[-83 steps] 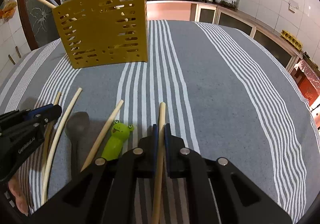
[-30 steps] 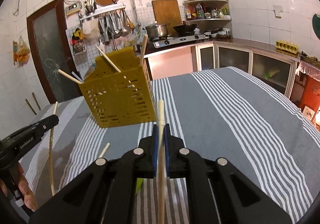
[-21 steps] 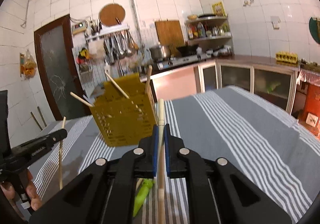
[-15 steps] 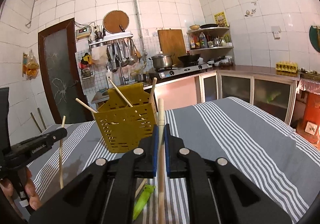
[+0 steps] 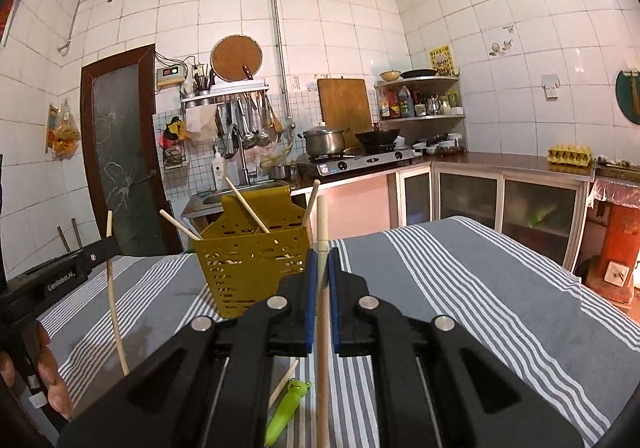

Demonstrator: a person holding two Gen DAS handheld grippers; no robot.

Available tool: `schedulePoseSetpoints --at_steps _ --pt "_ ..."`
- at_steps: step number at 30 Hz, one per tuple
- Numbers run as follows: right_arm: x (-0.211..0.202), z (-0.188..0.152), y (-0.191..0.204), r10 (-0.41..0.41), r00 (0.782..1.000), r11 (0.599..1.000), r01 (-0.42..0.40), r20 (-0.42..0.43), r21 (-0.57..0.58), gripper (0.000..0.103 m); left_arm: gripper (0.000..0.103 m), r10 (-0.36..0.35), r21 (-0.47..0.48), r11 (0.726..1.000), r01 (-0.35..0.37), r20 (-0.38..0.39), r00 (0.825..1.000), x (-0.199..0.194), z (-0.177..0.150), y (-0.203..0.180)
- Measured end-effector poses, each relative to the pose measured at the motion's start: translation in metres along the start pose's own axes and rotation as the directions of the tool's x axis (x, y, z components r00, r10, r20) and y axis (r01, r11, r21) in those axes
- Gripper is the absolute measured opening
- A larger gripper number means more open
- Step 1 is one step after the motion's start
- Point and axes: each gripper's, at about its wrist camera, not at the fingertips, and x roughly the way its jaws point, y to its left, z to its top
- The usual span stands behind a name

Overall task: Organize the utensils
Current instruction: 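Lift both held chopsticks and carry them over the yellow holder, then lower both chopsticks into the yellow holder and open both grippers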

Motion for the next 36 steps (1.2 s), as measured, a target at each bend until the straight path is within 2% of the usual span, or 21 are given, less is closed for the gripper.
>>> schedulePoseSetpoints --at_steps 17,26,32,36 --pt "-0.006 0.034 0.009 0.0 0.999 0.999 0.002 0.037 -0.044 0.006 0.005 -0.061 -0.023 0.998 0.063 0.047 0.997 0.001 0.038 -0.001" --pt "0.013 0.056 0.025 0.004 0.996 0.997 0.003 0.084 -0.083 0.006 0.005 -0.067 0.005 0.998 0.067 0.09 0.994 0.008 0.058 -0.007" --pt "0.035 0.083 0.035 0.026 0.988 0.996 -0.013 0.153 -0.084 0.006 0.005 -0.07 0.017 0.998 0.068 0.149 0.986 0.021 0.089 -0.014" --pt "0.053 0.108 0.041 0.045 0.974 0.997 -0.031 0.22 -0.07 0.006 0.005 -0.066 0.04 0.997 0.059 0.204 0.977 0.033 0.116 -0.023"
